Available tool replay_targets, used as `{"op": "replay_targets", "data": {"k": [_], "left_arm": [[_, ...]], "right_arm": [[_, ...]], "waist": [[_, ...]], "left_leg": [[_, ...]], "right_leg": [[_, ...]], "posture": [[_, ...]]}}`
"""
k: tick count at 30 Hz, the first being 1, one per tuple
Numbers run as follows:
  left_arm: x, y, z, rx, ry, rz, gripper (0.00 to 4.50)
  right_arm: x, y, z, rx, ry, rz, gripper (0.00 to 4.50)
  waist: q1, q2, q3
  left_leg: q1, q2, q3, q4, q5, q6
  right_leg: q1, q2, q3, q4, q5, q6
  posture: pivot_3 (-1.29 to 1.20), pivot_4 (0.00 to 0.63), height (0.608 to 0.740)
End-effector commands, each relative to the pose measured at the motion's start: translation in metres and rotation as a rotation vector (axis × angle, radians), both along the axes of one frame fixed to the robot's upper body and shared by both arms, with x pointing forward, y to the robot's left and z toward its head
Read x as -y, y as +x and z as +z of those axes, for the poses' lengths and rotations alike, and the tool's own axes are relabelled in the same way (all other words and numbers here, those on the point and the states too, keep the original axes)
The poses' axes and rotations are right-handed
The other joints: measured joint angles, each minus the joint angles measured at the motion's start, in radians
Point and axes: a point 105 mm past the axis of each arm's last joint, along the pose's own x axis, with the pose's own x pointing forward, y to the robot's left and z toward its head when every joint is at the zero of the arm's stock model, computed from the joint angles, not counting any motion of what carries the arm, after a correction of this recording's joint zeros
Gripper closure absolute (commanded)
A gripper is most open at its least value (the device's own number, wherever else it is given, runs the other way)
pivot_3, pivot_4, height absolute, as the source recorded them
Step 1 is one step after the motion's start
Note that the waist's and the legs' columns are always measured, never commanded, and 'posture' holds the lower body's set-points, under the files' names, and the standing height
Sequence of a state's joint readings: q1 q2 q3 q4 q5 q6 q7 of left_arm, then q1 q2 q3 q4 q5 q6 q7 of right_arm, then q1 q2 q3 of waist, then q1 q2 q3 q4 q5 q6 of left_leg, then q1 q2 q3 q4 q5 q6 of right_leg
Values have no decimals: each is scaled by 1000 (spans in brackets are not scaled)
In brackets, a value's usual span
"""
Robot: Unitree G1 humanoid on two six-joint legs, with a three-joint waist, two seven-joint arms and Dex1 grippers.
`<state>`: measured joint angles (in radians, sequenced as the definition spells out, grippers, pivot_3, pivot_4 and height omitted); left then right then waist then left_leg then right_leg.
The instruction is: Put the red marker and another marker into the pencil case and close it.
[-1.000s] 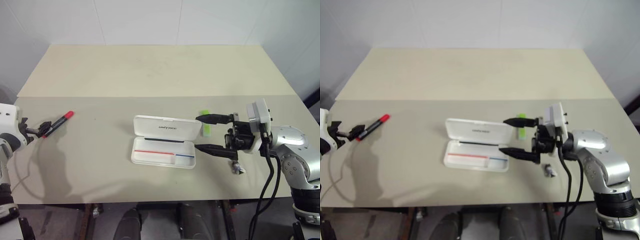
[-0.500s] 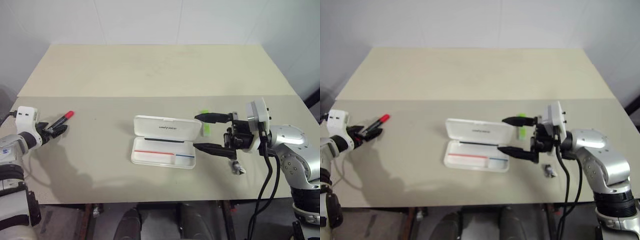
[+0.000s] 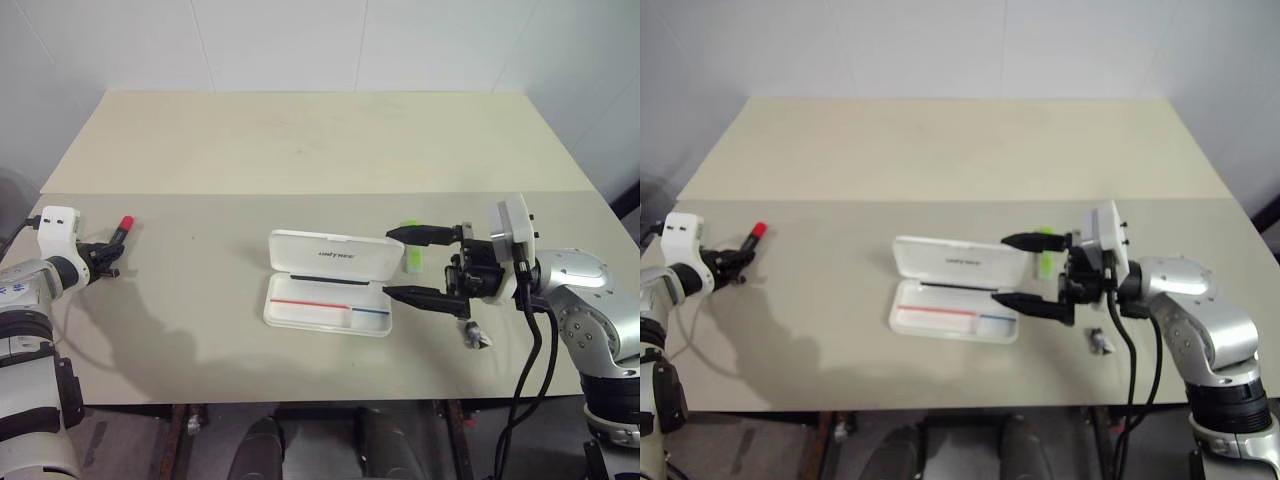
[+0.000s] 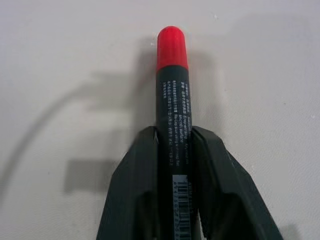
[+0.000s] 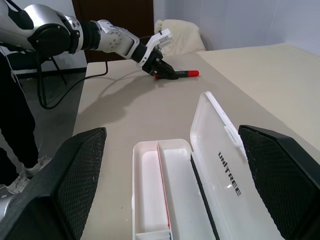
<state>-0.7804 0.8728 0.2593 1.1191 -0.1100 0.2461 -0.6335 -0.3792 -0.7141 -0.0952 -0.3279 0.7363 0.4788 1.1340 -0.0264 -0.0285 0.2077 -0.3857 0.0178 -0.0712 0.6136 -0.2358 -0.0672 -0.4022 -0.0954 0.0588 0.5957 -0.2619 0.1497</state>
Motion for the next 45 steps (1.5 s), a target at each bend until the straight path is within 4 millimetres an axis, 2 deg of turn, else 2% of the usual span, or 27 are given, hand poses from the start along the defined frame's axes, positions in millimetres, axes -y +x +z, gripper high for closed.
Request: {"op": "replay_targets", "data": {"k": [1,5,10,14,18,24,26,32,40,43,45], "left_arm": [[-12,1,18,46,96,40,3896],[-3,15,59,176,163,-7,3896],[34,31,107,299,257,-200,3896],[79,39,151,426,329,-390,3896],[126,39,176,488,345,-589,3896],[193,28,186,523,342,-868,3896],[213,22,187,532,321,-942,3896],[263,-9,172,498,265,-1176,3896],[300,-46,157,443,155,-1375,3896],[313,-70,142,390,78,-1467,3896],[316,-79,132,355,52,-1486,3896]], "right_arm": [[4,-5,12,64,1,-12,0],[6,-5,11,64,-1,-24,0],[7,-5,9,64,0,-30,0],[8,-8,12,69,26,-29,0],[14,-10,14,72,73,-59,0],[34,-16,11,48,109,-162,0],[38,-25,8,34,120,-166,0],[48,-51,-7,3,78,-195,0],[63,-72,-32,-18,-71,-145,0],[70,-75,-38,-38,-62,-175,0],[74,-75,-41,-42,-54,-202,0]], "waist": [[0,0,0],[1,-4,1],[7,-4,1],[4,-4,1],[3,-5,1],[1,-5,1],[1,-5,1],[-2,-5,1],[0,-5,2],[-3,-5,1],[-2,-5,2]], "left_leg": [[0,0,0,0,0,0],[-1,0,0,0,0,0],[-7,0,0,0,0,-1],[-9,0,0,-1,0,-1],[-11,0,0,0,0,-1],[-11,0,0,1,0,-1],[-11,0,0,1,0,-1],[-10,0,0,1,0,-1],[-6,0,0,2,1,0],[-4,0,1,3,1,0],[-3,0,1,3,1,0]], "right_leg": [[0,0,0,0,0,0],[-1,0,0,-1,0,0],[-6,0,0,-1,1,1],[-8,0,0,-1,0,1],[-9,0,0,-2,1,2],[-9,0,0,-1,0,2],[-9,0,1,-1,1,2],[-9,1,2,0,0,3],[-5,1,2,0,-1,1],[-2,1,3,-2,-1,0],[0,1,3,-3,-2,-1]], "posture": [[0,150,740],[0,150,740],[0,150,740],[0,150,740],[0,150,740],[0,150,740],[0,150,740],[0,150,740],[0,150,740],[0,150,740],[0,150,740]]}}
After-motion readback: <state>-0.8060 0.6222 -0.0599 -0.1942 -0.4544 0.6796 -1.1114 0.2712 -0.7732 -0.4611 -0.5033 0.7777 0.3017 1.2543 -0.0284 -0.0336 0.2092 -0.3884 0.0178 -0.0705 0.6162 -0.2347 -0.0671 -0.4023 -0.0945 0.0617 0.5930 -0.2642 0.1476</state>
